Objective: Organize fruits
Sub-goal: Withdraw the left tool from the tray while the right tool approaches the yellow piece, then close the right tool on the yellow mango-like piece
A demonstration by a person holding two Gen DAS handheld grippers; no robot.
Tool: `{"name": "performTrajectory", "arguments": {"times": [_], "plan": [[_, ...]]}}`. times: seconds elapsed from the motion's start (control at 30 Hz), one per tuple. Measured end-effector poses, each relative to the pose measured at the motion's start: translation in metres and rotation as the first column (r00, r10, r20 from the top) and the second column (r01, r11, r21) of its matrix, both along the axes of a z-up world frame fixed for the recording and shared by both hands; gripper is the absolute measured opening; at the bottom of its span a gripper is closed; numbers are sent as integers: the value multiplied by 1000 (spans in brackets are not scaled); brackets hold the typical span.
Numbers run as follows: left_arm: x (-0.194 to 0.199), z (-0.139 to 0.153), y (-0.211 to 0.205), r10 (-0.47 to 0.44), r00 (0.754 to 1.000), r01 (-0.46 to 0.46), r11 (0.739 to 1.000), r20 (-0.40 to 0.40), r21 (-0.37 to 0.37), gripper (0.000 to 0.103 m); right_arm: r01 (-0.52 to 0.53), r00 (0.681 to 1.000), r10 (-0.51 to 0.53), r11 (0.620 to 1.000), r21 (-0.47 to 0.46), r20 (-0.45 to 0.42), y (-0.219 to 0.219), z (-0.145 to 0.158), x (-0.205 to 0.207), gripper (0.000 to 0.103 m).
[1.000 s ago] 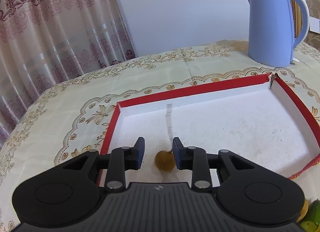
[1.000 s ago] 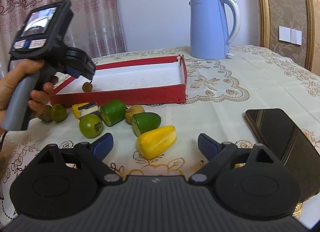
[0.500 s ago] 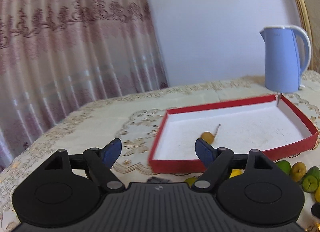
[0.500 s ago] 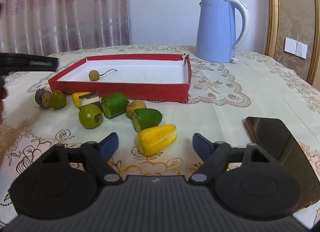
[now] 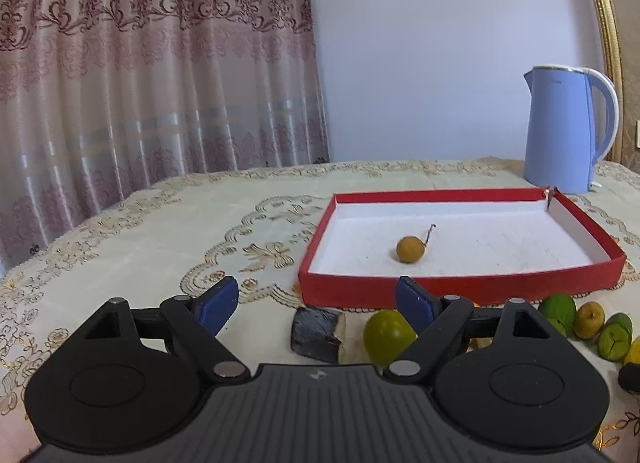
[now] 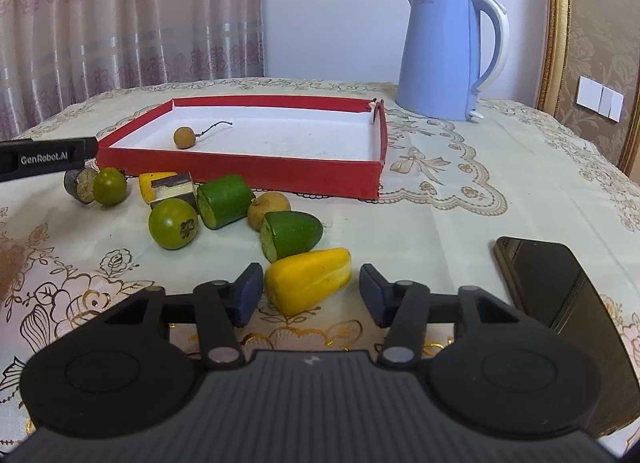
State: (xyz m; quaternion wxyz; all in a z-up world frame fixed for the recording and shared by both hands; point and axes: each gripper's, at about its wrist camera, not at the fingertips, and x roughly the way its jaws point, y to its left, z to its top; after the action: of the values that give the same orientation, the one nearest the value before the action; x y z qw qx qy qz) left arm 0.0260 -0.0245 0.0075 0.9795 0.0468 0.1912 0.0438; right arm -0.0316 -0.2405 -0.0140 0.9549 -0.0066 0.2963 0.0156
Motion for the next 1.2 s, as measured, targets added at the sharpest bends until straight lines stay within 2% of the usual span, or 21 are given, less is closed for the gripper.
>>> {"name": "performTrajectory", "arguments": {"times": [0.57,1.2], "plan": [[5,-8,-5,-5,999,6,1000,-46,26,86,-1,1000,1,1000,18,9,-2,2,-3,45],[3,-11,-10,-19,999,21,998,-46,51,88,19,998,-21,999,36,57,-8,18,-16,44]]}}
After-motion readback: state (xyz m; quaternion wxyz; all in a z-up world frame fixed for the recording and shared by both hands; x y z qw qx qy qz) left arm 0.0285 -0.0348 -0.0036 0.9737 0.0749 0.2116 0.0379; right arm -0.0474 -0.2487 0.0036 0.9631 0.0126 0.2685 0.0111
